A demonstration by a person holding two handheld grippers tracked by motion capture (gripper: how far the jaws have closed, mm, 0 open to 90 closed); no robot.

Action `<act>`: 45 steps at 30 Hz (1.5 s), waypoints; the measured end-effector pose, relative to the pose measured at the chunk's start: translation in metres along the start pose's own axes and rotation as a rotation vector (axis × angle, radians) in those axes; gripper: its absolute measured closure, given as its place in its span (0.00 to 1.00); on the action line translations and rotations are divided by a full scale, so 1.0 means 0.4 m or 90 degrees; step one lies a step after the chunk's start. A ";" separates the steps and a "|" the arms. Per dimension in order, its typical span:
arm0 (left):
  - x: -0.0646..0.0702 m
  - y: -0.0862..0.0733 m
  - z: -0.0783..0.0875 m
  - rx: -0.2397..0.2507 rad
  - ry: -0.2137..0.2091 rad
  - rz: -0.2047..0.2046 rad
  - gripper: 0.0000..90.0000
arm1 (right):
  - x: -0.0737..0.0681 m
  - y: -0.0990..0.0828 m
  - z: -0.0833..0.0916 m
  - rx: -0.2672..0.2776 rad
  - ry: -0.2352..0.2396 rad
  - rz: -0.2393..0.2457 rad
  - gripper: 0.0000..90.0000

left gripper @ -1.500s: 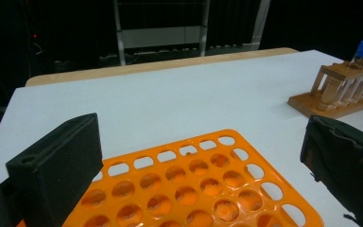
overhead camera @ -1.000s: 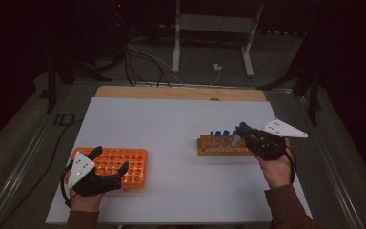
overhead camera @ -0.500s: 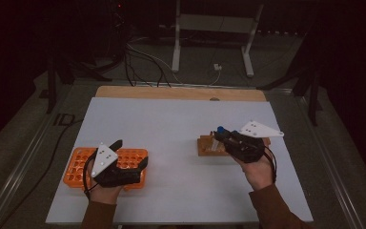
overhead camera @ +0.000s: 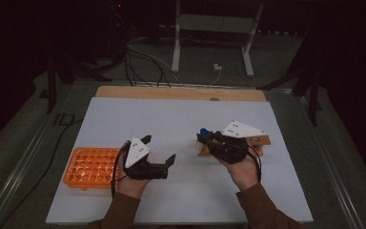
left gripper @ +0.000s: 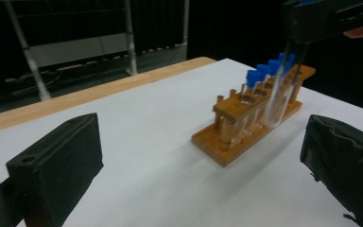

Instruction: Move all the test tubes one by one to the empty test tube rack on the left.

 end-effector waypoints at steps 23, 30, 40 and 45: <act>0.084 0.045 -0.080 -0.012 -0.080 -0.062 0.70 | -0.049 -0.001 -0.047 -0.009 0.060 0.000 0.85; 0.085 0.048 -0.077 -0.008 -0.101 -0.062 0.79 | -0.050 -0.002 -0.046 -0.009 0.065 0.000 0.85; 0.080 0.049 -0.073 -0.014 -0.098 -0.070 0.86 | -0.042 -0.003 -0.038 0.001 0.061 -0.004 0.60; 0.059 0.049 -0.070 -0.015 -0.083 -0.059 0.86 | -0.031 -0.003 -0.022 0.008 0.032 -0.005 0.31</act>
Point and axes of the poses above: each handheld gripper's, and its own axes: z roughly backward along the jaws, y roughly out of its top, x roughly to its right, the point moved 3 cm from there along -z, roughly forward along the jaws, and after that the axes turned 11 degrees about -x, right-handed, at the moved point
